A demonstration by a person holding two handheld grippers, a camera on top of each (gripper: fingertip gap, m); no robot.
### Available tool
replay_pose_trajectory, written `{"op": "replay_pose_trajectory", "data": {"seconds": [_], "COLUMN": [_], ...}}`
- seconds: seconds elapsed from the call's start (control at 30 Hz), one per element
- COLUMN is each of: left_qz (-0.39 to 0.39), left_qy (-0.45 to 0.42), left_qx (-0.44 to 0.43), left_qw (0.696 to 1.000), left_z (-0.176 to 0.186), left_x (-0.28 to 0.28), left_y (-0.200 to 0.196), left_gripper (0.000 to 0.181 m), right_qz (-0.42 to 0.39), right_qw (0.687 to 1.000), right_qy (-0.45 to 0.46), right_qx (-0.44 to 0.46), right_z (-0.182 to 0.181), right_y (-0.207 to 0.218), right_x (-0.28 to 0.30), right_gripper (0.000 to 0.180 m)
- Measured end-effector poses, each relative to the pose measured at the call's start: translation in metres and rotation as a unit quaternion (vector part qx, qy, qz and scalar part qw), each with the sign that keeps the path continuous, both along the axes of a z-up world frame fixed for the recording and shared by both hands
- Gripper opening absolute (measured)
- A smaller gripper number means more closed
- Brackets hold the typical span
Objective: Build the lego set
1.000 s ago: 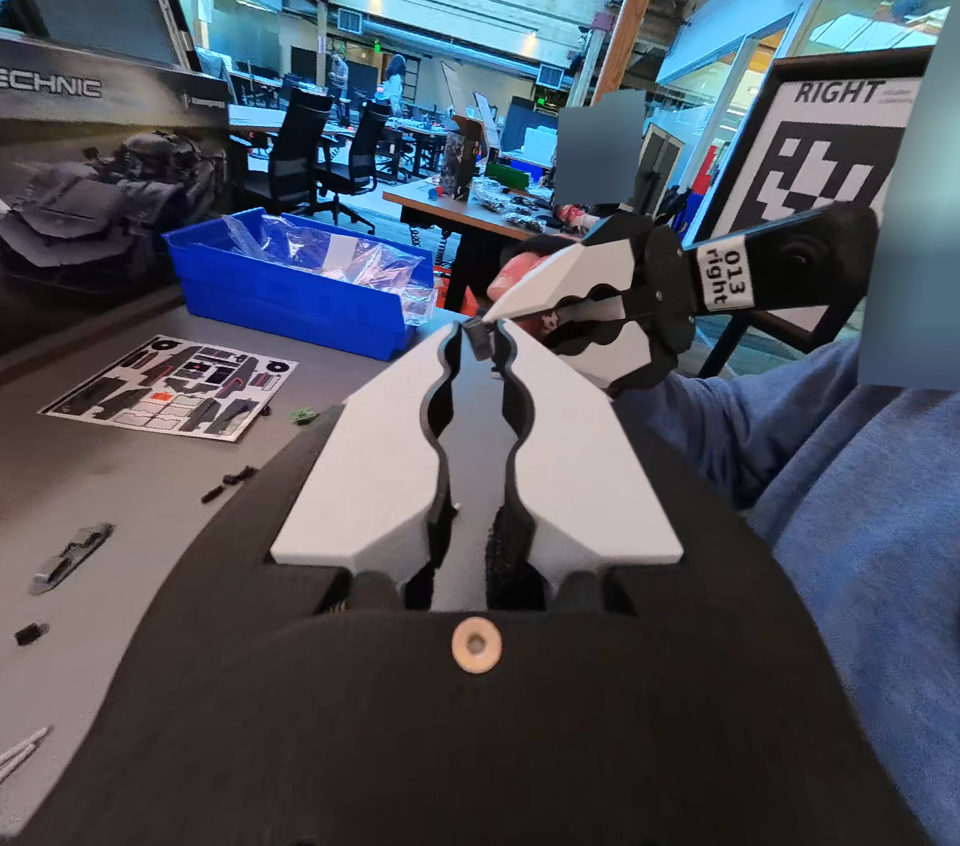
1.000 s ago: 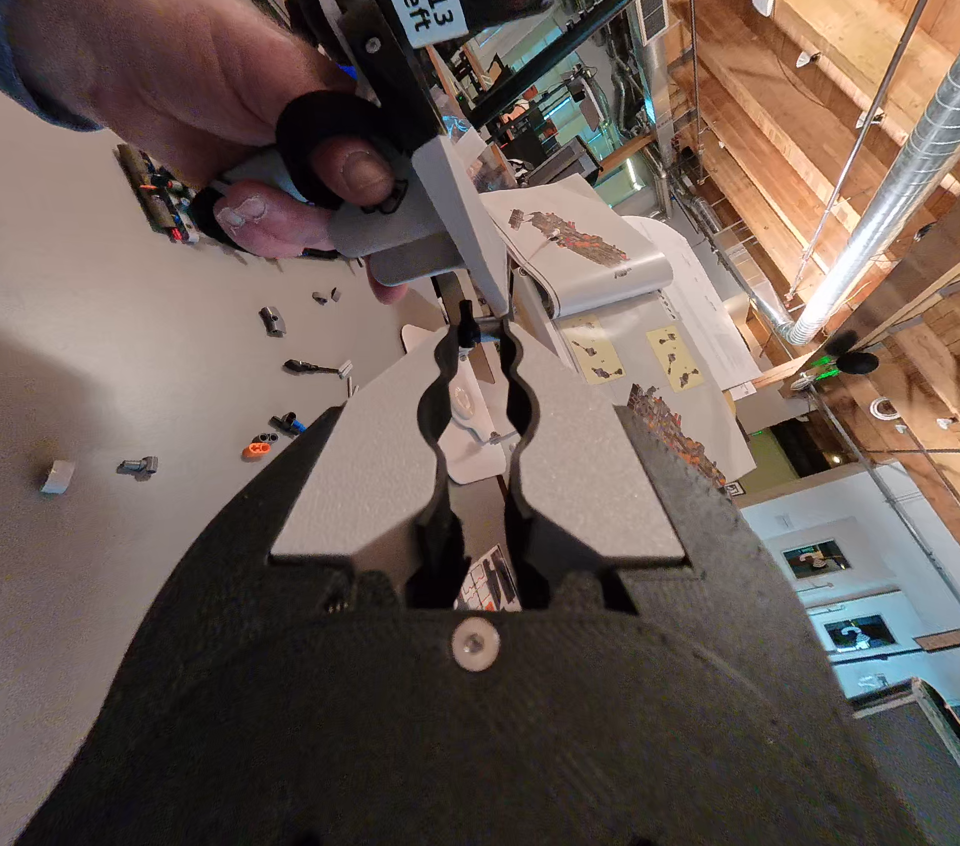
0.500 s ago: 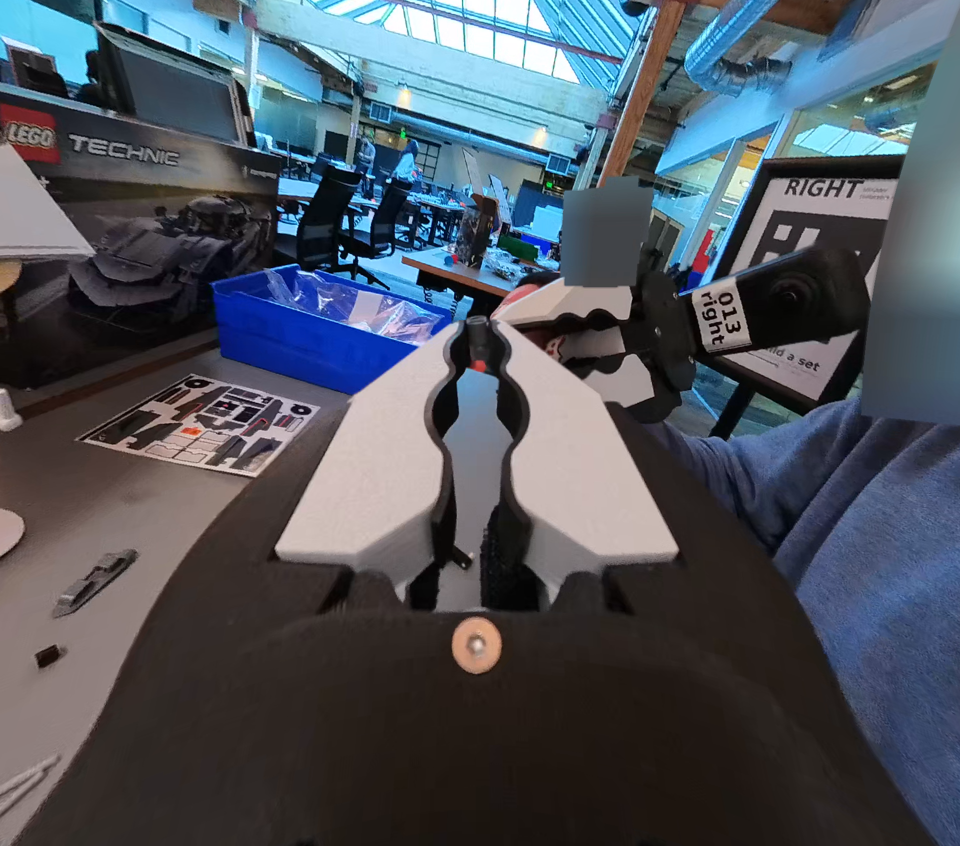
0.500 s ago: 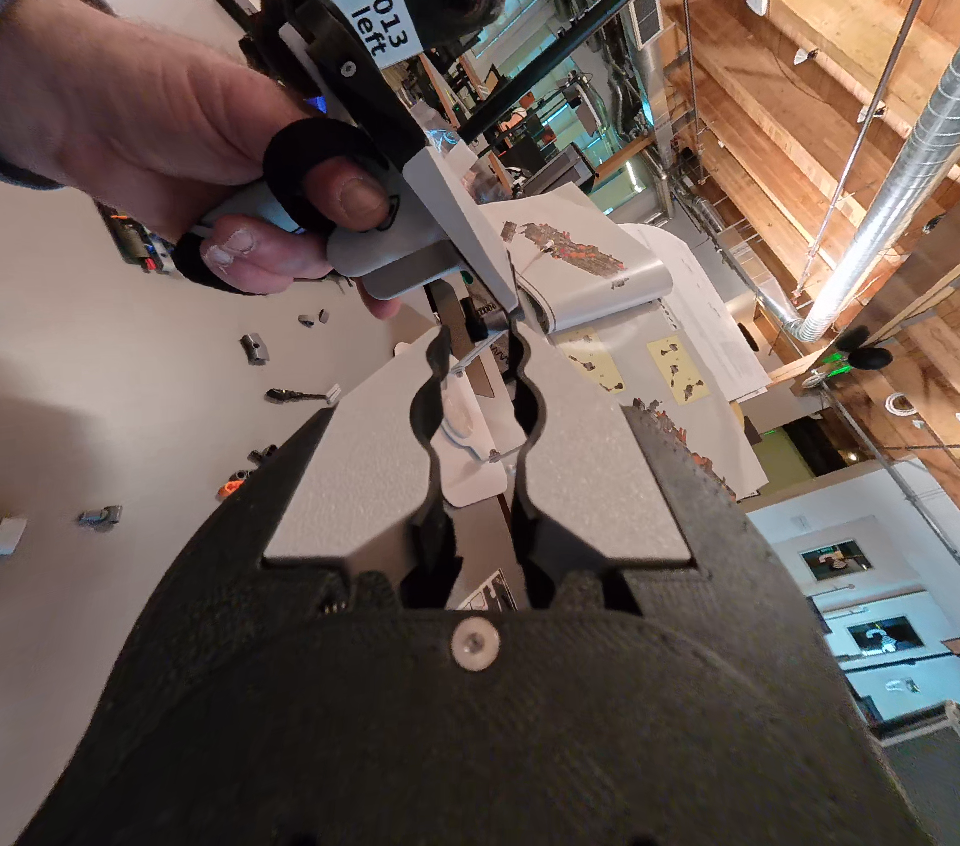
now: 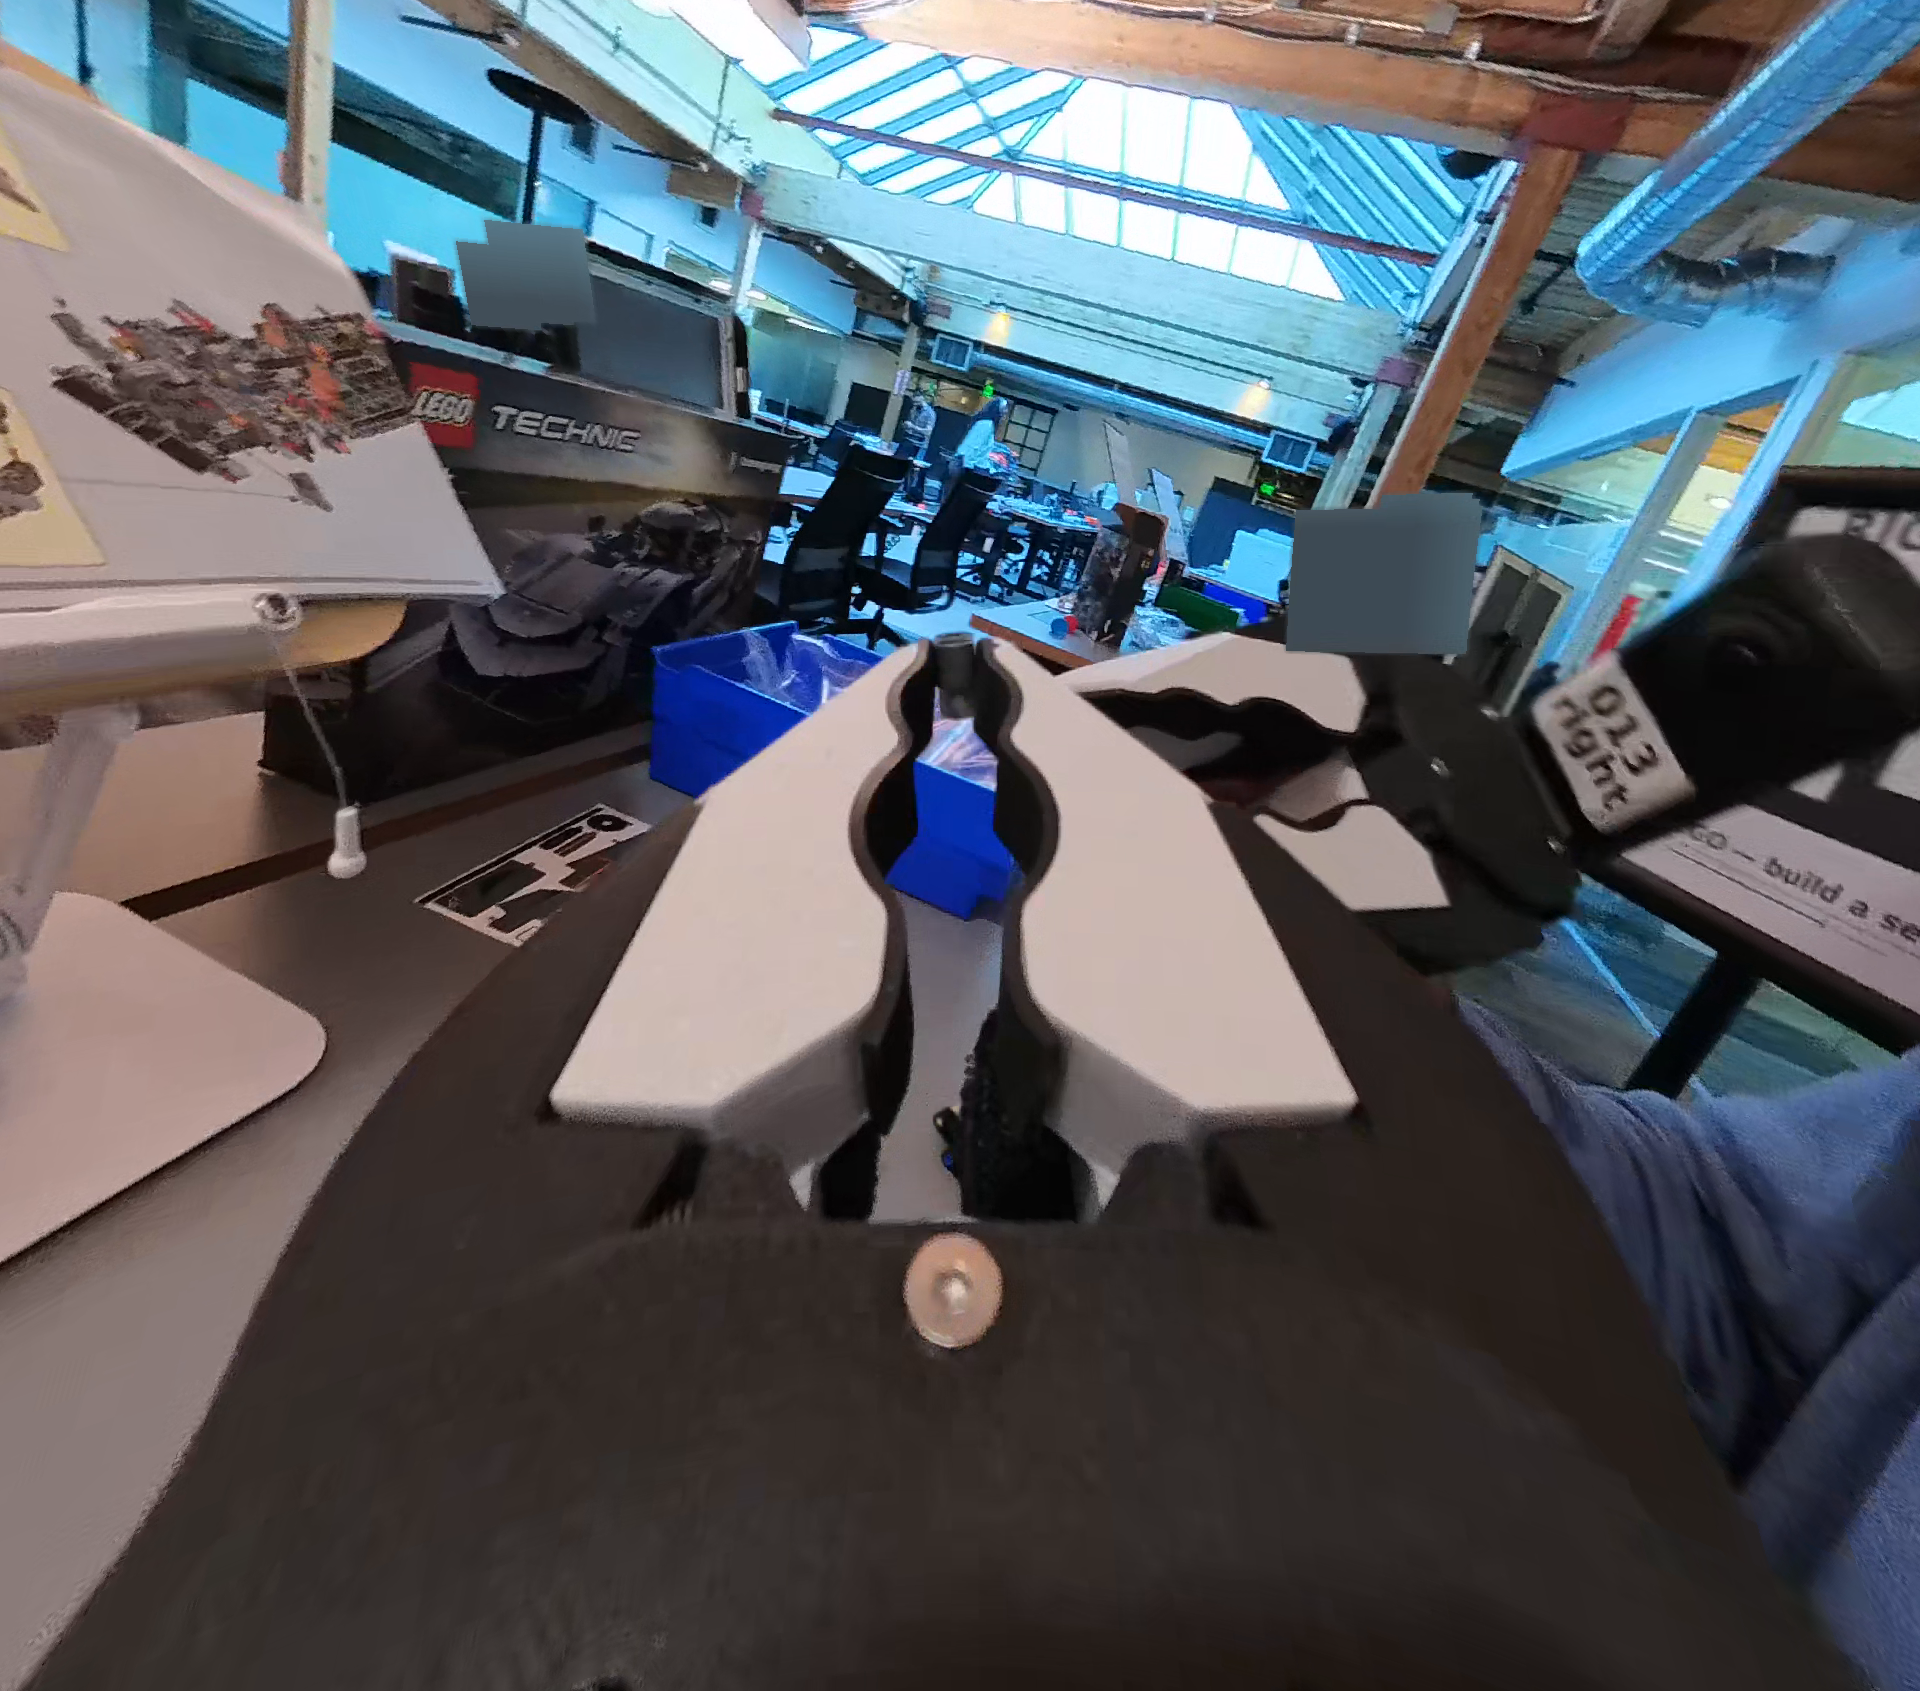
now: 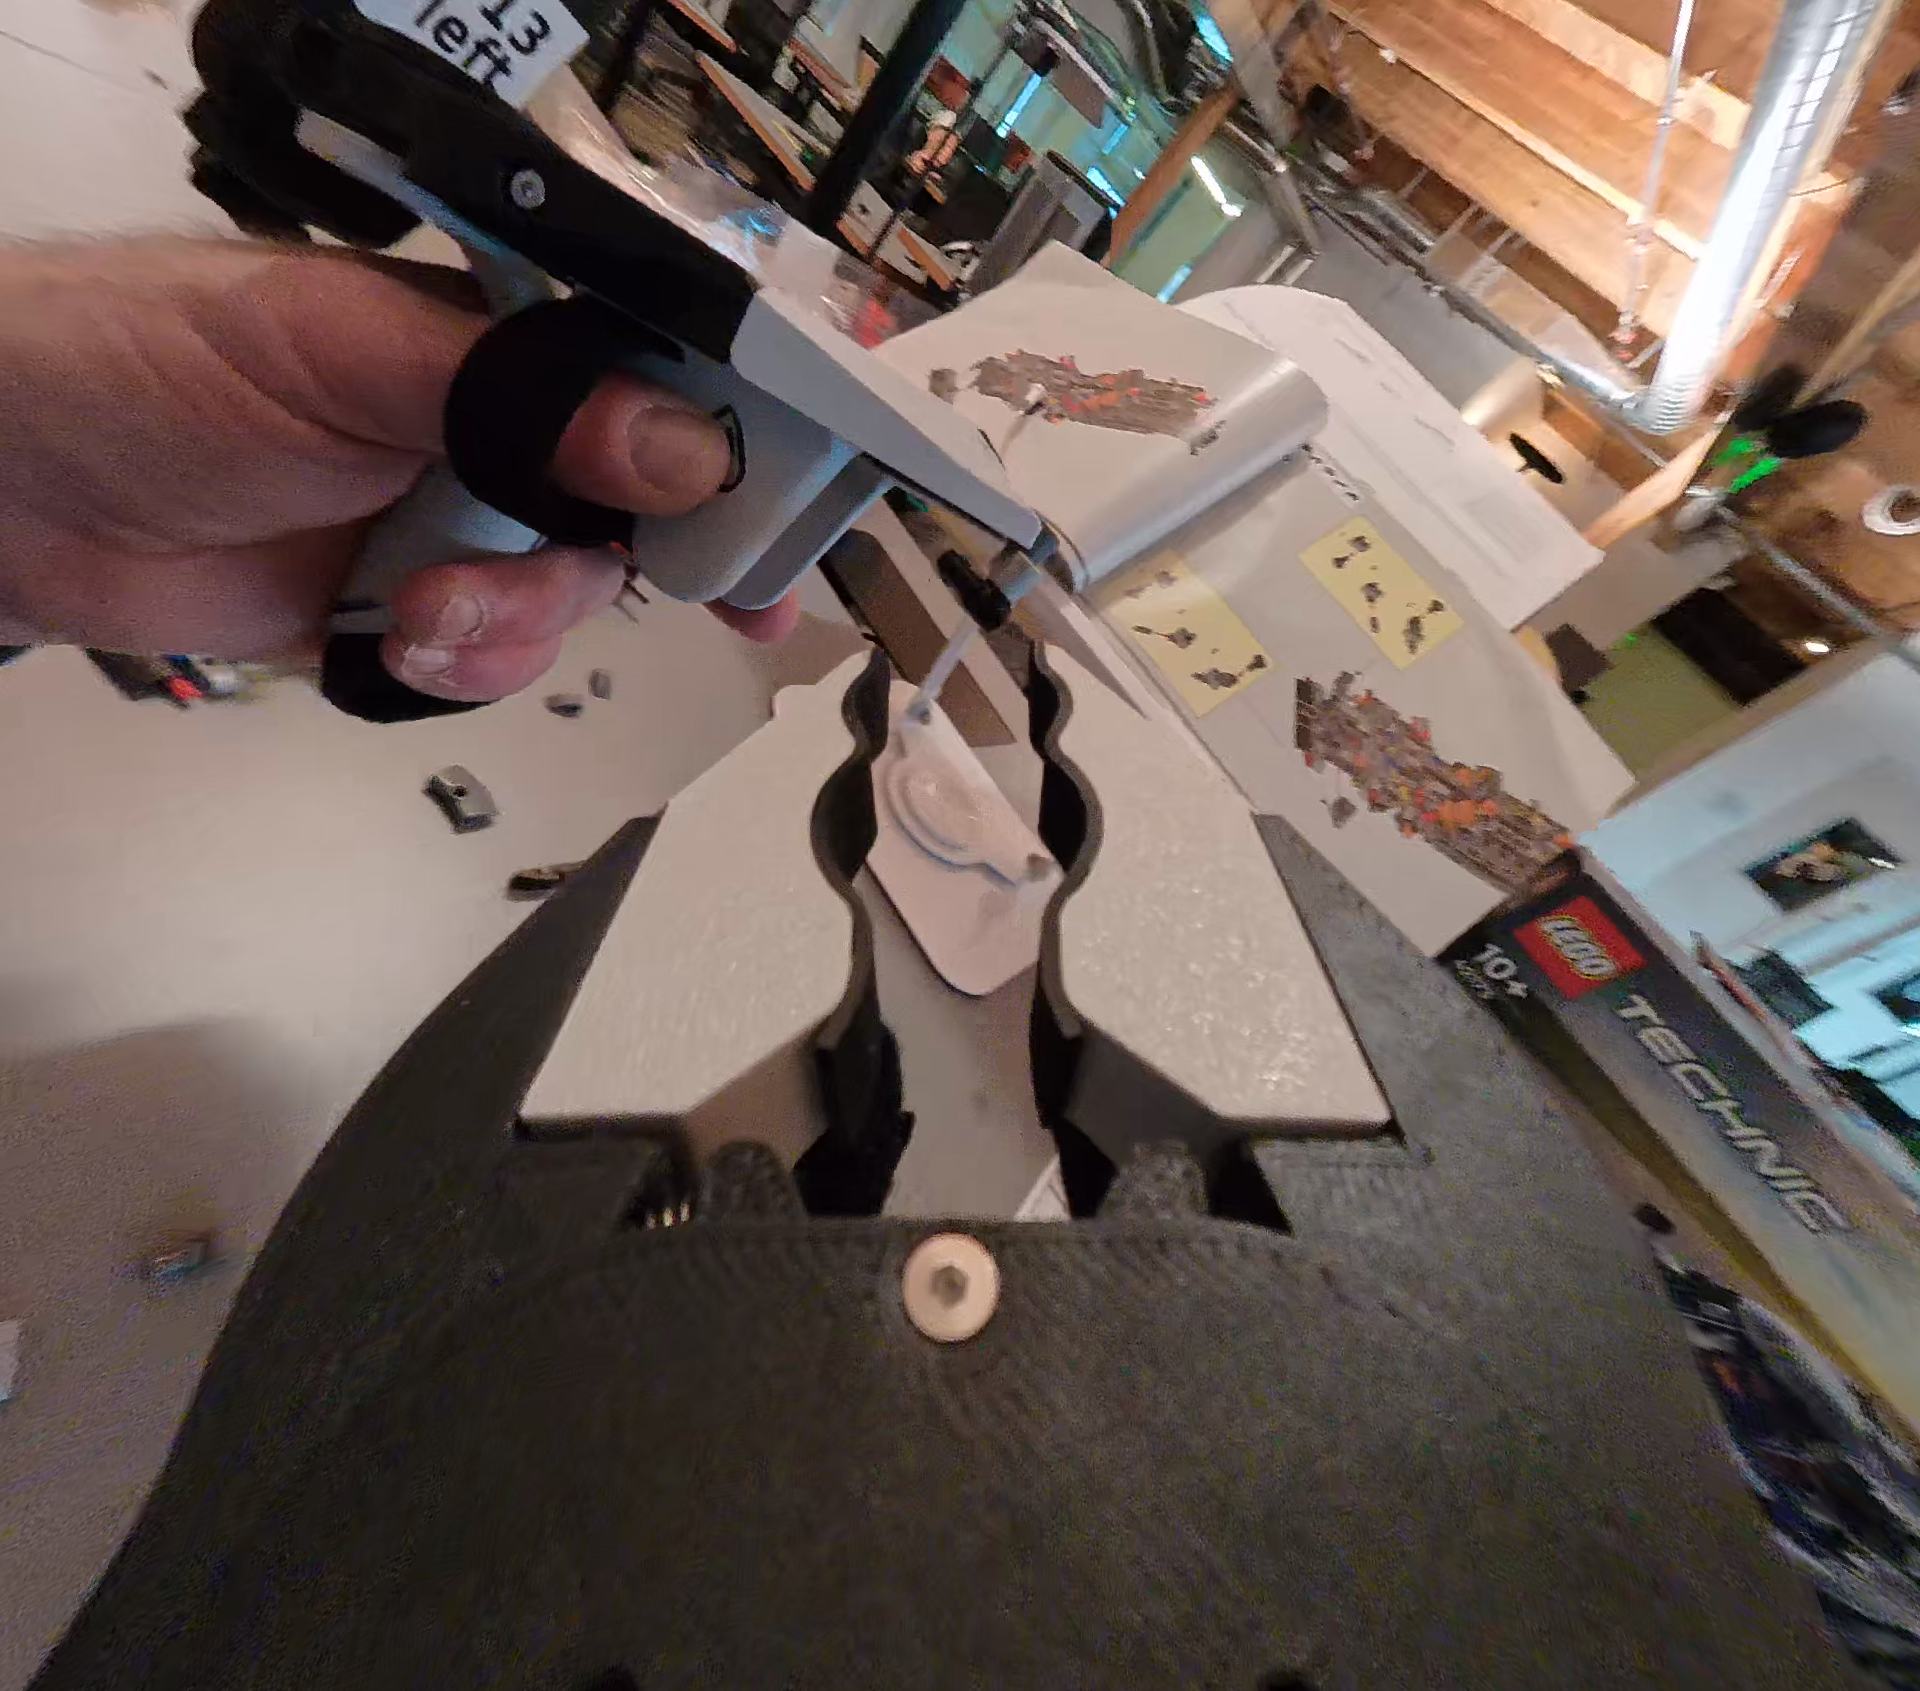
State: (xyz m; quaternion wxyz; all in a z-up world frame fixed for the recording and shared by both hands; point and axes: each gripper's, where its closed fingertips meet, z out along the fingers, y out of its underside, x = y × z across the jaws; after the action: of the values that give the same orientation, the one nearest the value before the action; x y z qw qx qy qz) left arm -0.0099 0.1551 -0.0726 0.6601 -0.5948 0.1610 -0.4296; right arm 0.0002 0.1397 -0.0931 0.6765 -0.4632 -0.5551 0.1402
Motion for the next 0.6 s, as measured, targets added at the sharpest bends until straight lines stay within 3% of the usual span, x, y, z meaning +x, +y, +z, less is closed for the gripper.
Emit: {"op": "replay_pose_trajectory", "data": {"seconds": [0.3,0.6], "left_qz": [0.044,0.038], "left_qy": [-0.013,-0.093], "left_qx": [-0.032,-0.074], "left_qw": [0.998,0.992], "left_z": [-0.002,-0.003], "left_x": [0.0,0.004], "left_y": [0.014,0.021], "left_gripper": [0.005,0.005], "right_qz": [-0.105,-0.131], "right_qw": [0.99,0.983], "right_qy": [-0.023,-0.007], "right_qx": [0.095,0.127], "right_z": [0.006,0.014], "right_y": [0.018,0.026], "right_x": [-0.011,-0.014], "right_gripper": [0.02,0.012]}}
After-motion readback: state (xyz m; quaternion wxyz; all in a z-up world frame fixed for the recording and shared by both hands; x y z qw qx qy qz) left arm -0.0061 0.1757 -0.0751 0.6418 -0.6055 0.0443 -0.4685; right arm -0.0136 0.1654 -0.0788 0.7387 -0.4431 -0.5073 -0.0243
